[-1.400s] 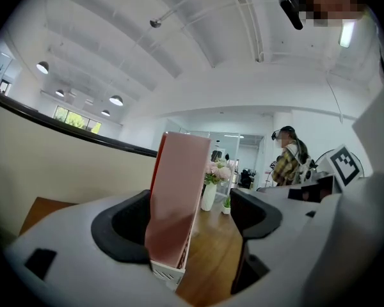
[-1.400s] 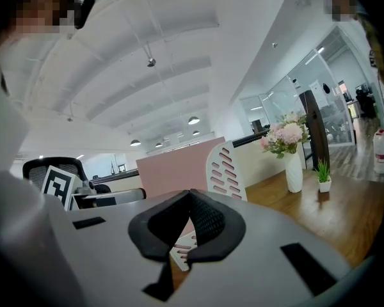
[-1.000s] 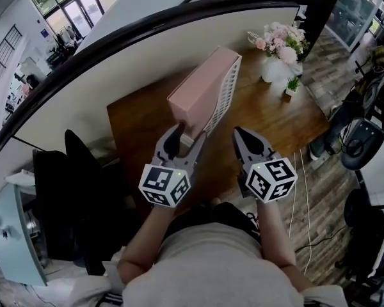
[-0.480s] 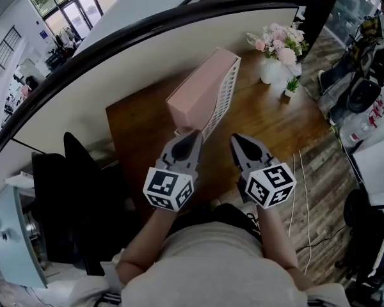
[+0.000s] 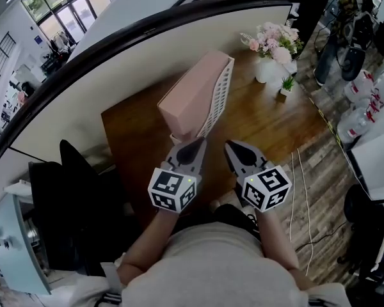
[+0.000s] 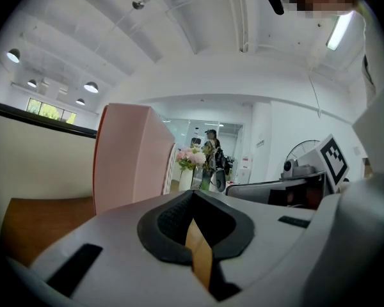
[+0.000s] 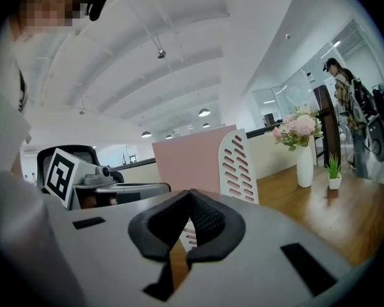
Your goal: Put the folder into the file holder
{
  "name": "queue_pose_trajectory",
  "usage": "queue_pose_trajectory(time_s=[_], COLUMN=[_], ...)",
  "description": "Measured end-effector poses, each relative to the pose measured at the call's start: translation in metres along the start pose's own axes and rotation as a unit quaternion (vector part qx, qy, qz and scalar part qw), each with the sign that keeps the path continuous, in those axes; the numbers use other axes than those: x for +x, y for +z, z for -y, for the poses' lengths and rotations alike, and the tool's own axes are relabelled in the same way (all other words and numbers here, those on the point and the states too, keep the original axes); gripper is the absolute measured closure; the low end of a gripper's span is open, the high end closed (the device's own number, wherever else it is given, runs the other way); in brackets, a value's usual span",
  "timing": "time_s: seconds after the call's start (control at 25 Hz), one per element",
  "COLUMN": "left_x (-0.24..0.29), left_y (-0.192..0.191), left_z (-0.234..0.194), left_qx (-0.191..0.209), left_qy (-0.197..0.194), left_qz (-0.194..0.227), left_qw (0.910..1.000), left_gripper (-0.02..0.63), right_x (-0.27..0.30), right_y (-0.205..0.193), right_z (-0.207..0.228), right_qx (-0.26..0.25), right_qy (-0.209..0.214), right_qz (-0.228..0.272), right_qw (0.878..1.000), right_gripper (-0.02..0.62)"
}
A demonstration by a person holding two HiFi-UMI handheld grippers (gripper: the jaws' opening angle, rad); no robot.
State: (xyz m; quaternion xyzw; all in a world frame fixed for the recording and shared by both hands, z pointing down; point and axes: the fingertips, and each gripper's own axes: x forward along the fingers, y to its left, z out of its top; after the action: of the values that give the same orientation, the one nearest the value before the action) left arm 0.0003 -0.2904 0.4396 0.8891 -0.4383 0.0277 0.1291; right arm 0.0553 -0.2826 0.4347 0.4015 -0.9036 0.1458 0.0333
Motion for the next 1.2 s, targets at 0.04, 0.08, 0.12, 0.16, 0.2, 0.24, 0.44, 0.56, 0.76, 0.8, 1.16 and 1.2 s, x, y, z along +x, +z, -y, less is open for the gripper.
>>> queue_pose_trajectory(time_s=[0.04, 0.08, 0.12, 0.16, 0.2, 0.24, 0.44, 0.56, 0.76, 0.8, 1.16, 1.2], left_x=[0.001, 0.002, 0.003, 0.003, 0.004, 0.004, 0.004, 0.002, 0.000, 0.001, 0.003, 0.003], left_y=[-0.002, -0.004, -0.006, -0.007, -0.008, -0.009, -0.012, -0.012, -0.014, -0.014, -0.014, -0.015], left_z=[0.002, 0.003, 0.004, 0.005, 0.006, 0.007, 0.009, 0.009, 0.008, 0.008, 0.014, 0.014], left_qx=[-0.003, -0.006, -0.008, -0.009, -0.010, -0.011, -0.021, -0.024, -0.021, -0.022, -0.022, -0.022], left_qy=[-0.004, -0.008, -0.010, -0.012, -0.014, -0.016, -0.026, -0.027, -0.027, -0.028, -0.036, -0.036], left_qz=[-0.004, -0.007, -0.011, -0.014, -0.016, -0.019, -0.021, -0.016, -0.020, -0.021, -0.024, -0.025], left_qw=[1.0000, 0.9999, 0.9999, 0.9998, 0.9997, 0.9996, 0.9992, 0.9992, 0.9992, 0.9992, 0.9988, 0.9988], left_gripper=[0.594, 0.594, 0.594, 0.594, 0.594, 0.594, 0.594, 0.594, 0.594, 0.594, 0.594, 0.594], right_x=[0.000, 0.000, -0.001, -0.001, -0.001, -0.002, -0.002, -0.003, -0.002, -0.002, -0.003, -0.004], right_y=[-0.002, -0.004, -0.005, -0.006, -0.007, -0.008, -0.009, -0.012, -0.017, -0.017, -0.017, -0.017], right_z=[-0.001, -0.002, -0.003, -0.004, -0.006, -0.008, -0.012, -0.011, -0.011, -0.011, -0.010, -0.010], right_qx=[0.002, 0.004, 0.005, 0.005, 0.004, 0.004, -0.001, -0.001, 0.004, 0.004, 0.003, 0.003], right_qy=[0.002, 0.003, 0.004, 0.006, 0.008, 0.010, 0.014, 0.009, 0.009, 0.010, 0.009, 0.008], right_qz=[-0.001, -0.003, -0.005, -0.007, -0.009, -0.010, -0.012, -0.015, -0.019, -0.020, -0.019, -0.019], right_qw=[1.000, 1.000, 1.000, 1.000, 1.000, 1.000, 1.000, 1.000, 1.000, 1.000, 1.000, 1.000], right_gripper=[0.586, 0.586, 0.586, 0.586, 0.586, 0.586, 0.586, 0.586, 0.586, 0.586, 0.586, 0.586])
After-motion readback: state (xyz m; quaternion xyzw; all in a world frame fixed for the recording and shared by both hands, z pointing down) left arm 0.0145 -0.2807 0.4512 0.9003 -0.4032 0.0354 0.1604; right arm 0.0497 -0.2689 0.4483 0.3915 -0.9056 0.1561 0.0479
